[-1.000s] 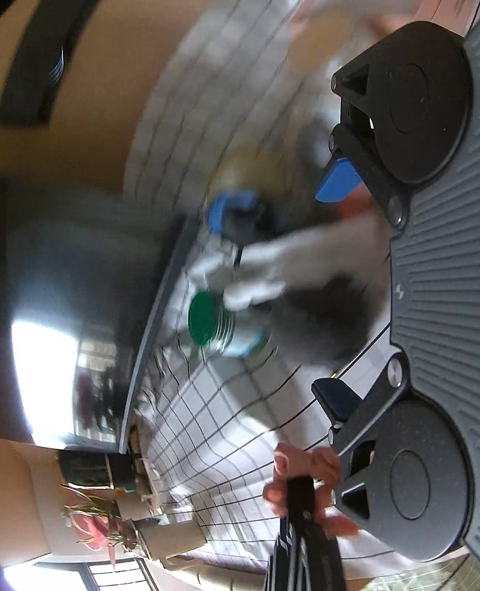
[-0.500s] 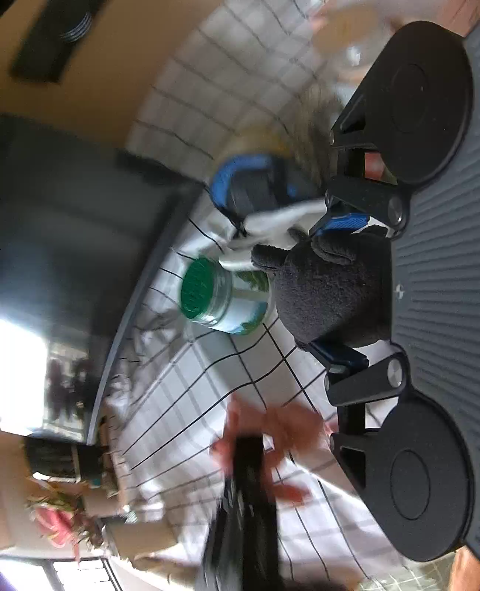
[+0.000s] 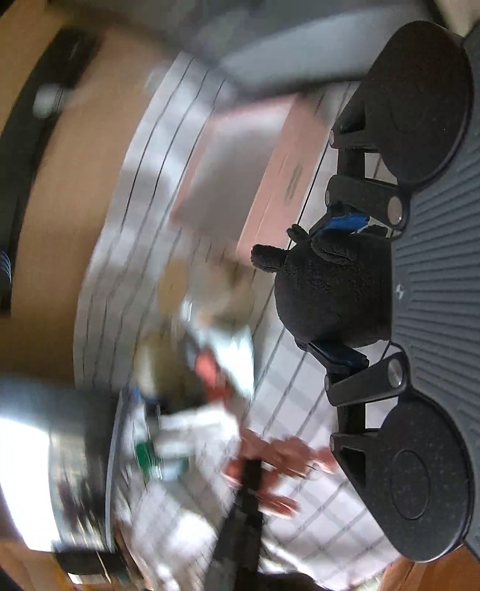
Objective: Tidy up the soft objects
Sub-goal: 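Carry the scrunchies and plush toy into the pink box and release both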
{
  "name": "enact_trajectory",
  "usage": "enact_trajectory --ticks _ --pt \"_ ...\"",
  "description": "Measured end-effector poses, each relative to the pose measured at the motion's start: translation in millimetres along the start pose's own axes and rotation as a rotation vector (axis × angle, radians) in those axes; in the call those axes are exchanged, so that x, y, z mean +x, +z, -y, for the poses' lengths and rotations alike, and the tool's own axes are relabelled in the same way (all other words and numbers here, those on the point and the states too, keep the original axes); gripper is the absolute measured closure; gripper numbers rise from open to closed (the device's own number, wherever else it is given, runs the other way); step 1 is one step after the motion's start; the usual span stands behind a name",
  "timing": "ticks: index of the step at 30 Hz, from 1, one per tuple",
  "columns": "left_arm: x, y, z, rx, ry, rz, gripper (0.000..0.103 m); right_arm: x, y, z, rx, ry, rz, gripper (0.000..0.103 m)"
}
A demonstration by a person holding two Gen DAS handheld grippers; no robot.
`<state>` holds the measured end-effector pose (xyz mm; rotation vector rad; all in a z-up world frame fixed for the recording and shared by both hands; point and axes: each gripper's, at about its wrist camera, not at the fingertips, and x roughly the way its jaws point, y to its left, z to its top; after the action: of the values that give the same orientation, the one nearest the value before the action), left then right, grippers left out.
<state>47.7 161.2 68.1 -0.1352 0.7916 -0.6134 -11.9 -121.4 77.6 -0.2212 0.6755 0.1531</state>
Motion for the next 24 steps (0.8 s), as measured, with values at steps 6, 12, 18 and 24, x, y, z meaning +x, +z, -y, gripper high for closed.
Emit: enact_trajectory --ticks 6,12,18,24 --pt "33 10 72 0.157 -0.137 -0.078 0.092 -36 -16 58 0.136 -0.131 0.095 0.044" --pt "48 53 102 0.197 -0.148 -0.016 0.092 -43 -35 82 0.236 -0.166 0.116 0.044" --pt "75 124 114 0.212 -0.099 0.106 0.091 -53 -44 84 0.267 -0.149 0.148 0.044" --pt "134 190 115 0.106 -0.109 0.116 0.084 -47 -40 81 0.263 -0.137 0.151 0.044"
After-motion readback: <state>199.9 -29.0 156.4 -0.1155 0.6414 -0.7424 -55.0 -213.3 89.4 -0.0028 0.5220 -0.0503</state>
